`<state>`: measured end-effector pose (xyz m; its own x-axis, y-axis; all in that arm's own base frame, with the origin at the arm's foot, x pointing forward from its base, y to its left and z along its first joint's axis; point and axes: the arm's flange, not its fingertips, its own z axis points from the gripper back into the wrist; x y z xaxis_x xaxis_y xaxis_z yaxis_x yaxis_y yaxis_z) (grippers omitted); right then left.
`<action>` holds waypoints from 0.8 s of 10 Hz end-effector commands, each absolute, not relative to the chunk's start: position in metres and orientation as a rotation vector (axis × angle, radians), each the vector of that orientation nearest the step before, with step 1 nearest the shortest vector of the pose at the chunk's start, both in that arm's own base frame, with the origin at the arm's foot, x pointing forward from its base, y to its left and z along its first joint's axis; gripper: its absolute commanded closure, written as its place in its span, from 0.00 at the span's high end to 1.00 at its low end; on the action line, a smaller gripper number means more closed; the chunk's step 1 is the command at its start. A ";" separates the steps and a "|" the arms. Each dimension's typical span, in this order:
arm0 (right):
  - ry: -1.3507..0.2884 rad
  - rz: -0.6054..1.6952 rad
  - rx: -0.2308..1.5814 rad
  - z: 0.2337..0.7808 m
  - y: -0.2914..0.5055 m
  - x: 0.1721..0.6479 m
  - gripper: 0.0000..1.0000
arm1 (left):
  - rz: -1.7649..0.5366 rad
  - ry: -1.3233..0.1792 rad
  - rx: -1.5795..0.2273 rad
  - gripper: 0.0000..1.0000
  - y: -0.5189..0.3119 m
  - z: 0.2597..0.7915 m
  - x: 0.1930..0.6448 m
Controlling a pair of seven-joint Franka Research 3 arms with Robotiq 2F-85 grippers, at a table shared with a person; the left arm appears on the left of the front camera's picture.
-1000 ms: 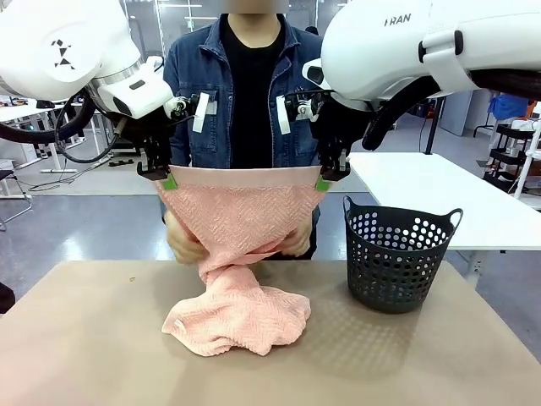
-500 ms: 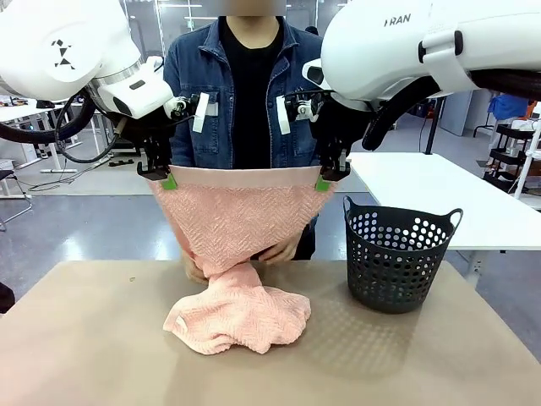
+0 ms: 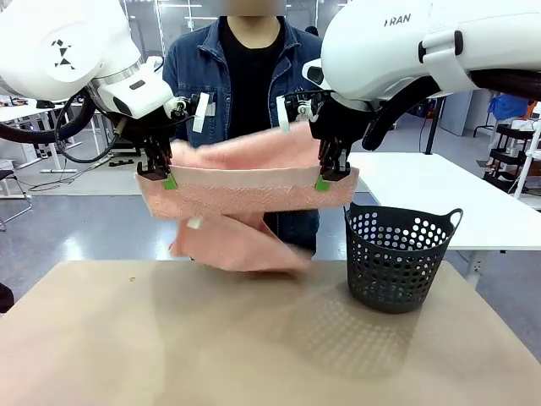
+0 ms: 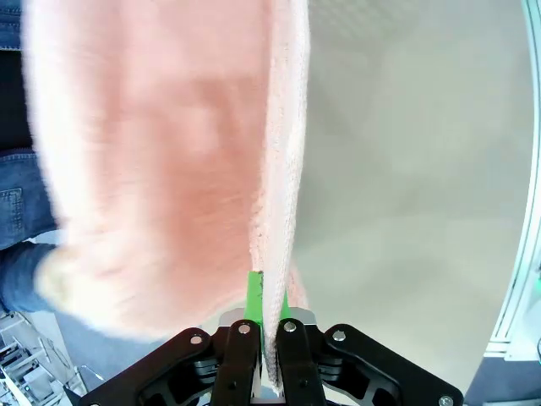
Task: Fold the towel.
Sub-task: Release the end of the 100 cm Hotel Towel you were holding and grab the top end of the folded side.
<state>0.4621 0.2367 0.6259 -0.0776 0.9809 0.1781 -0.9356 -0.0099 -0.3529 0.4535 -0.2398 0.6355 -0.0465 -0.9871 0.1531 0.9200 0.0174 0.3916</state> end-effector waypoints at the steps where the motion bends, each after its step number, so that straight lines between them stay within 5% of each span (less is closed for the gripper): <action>1: -0.435 1.597 -0.134 0.626 0.237 0.462 0.00 | -1.569 -0.444 0.196 0.00 -0.239 0.636 0.454; 8: -0.435 1.597 -0.134 0.626 0.237 0.462 0.00 | -1.569 -0.444 0.196 0.00 -0.239 0.636 0.454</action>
